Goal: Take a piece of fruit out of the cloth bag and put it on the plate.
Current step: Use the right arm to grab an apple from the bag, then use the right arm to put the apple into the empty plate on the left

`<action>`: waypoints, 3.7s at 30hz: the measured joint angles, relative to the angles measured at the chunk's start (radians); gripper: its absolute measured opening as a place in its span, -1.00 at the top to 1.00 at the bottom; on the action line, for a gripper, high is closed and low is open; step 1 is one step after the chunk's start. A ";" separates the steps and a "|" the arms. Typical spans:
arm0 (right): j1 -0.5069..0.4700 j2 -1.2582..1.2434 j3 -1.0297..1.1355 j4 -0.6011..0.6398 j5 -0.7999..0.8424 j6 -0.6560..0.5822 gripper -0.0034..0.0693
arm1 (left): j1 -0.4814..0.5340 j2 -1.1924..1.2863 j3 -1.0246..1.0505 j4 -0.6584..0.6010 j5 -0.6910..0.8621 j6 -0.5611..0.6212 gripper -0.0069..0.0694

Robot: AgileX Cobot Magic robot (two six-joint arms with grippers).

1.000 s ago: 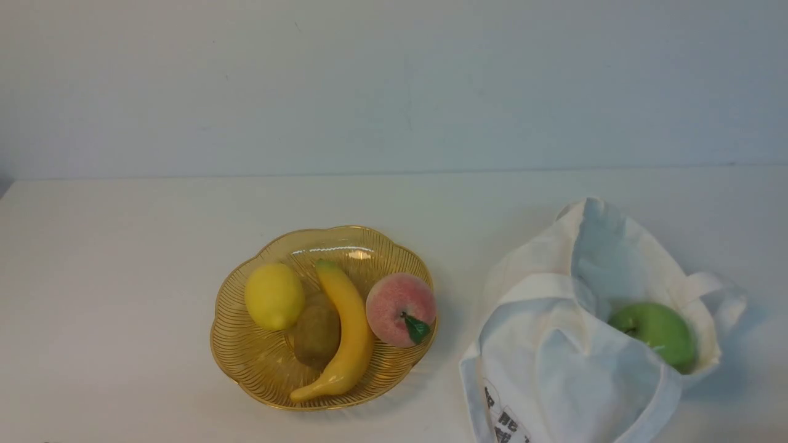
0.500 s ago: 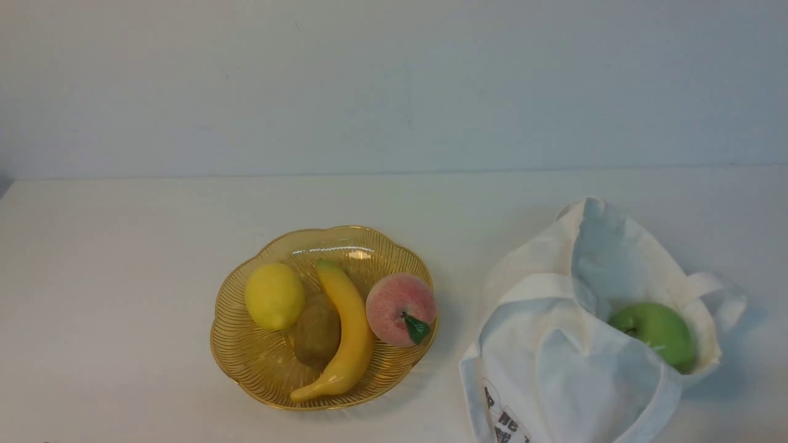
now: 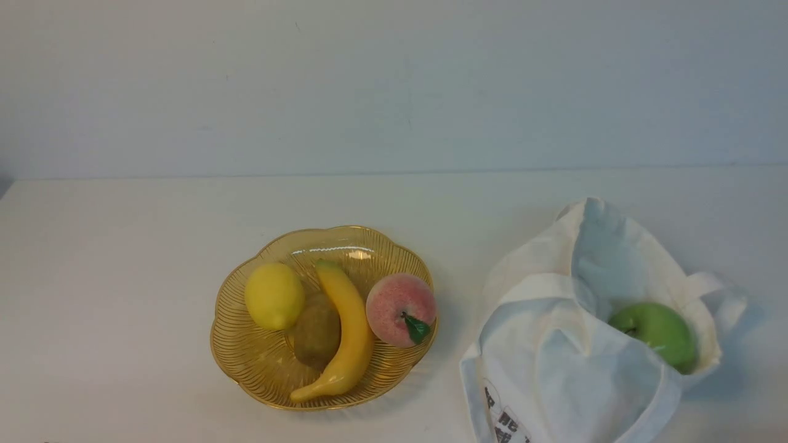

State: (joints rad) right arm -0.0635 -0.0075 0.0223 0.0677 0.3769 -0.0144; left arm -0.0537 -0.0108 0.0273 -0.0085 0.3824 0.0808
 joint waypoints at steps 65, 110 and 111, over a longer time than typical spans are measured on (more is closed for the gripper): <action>0.179 1.703 -1.118 0.150 0.501 -0.123 -0.99 | 0.000 0.000 0.000 0.000 0.000 -0.007 0.84; 0.440 1.592 -1.490 0.379 0.728 -0.195 -0.60 | 0.000 0.000 0.000 0.000 0.000 -0.007 0.84; 0.466 1.613 -1.490 0.399 0.706 -0.204 -0.60 | 0.000 0.000 0.000 0.000 0.000 -0.007 0.84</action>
State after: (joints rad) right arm 0.4025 1.6059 -1.4673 0.4667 1.0830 -0.2183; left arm -0.0537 -0.0108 0.0273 -0.0085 0.3824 0.0733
